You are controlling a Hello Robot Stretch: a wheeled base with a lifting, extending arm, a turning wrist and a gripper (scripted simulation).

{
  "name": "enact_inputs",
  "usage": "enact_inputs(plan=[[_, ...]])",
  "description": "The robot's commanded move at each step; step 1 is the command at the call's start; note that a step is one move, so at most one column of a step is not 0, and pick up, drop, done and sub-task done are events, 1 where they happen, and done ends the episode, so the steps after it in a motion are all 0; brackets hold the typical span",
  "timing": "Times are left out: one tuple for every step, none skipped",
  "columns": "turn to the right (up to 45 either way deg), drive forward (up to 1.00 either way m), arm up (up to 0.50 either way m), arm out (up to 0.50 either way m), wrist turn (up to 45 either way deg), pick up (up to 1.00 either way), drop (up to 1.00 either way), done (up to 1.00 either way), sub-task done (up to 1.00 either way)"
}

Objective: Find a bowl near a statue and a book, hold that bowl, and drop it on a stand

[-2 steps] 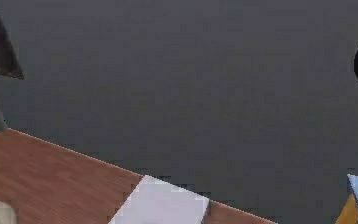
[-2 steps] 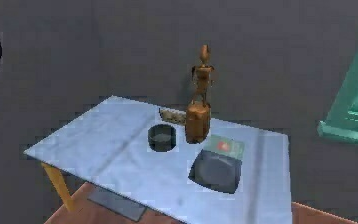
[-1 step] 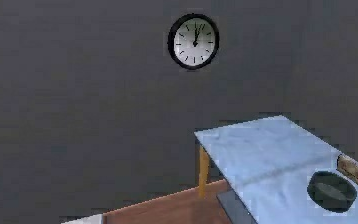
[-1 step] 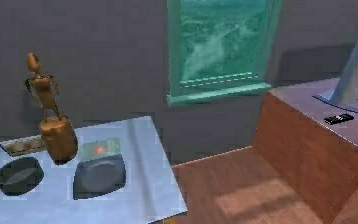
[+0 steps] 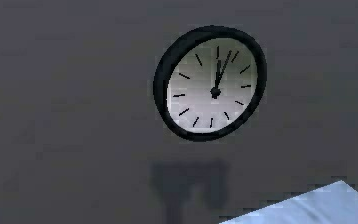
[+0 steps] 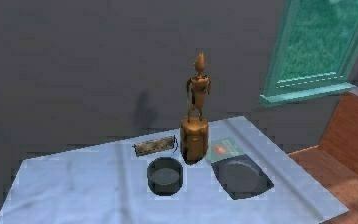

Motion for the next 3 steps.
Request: enact_inputs(plan=[[0.0,0.00,0.50,0.00,0.0,0.00,0.00,0.00,0.00],[0.0,0.00,0.22,0.00,0.0,0.00,0.00,0.00,0.00],[0.0,0.00,0.00,0.28,0.0,0.00,0.00,0.00,0.00]])
